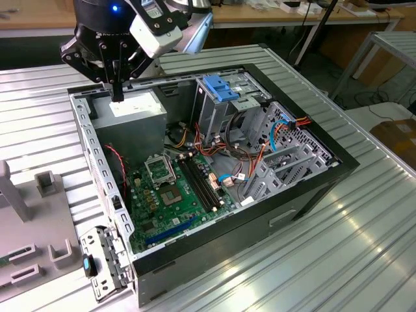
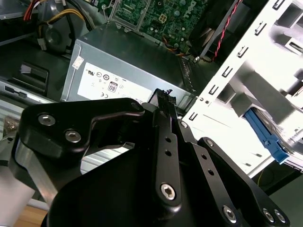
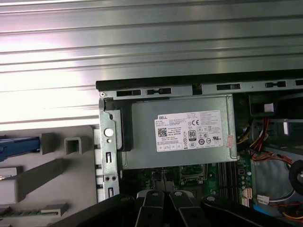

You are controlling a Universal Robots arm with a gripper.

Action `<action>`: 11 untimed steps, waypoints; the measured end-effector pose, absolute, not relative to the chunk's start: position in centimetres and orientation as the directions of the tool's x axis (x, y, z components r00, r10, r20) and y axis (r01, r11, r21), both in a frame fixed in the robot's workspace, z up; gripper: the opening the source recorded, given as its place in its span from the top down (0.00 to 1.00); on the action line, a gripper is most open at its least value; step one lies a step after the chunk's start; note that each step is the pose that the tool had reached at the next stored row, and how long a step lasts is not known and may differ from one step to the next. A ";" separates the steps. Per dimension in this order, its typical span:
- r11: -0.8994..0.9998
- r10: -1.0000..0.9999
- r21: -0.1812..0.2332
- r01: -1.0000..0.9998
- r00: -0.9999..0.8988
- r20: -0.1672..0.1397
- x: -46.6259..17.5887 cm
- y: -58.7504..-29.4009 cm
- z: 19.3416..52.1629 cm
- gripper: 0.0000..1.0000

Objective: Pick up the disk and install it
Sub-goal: 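Reach for the disk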

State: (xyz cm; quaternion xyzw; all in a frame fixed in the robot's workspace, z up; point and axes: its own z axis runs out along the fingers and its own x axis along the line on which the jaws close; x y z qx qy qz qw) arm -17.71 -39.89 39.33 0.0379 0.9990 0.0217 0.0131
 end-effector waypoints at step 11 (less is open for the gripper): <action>0.996 0.076 0.044 0.075 -0.997 -0.024 -18.6 -39.9 39.3 0.89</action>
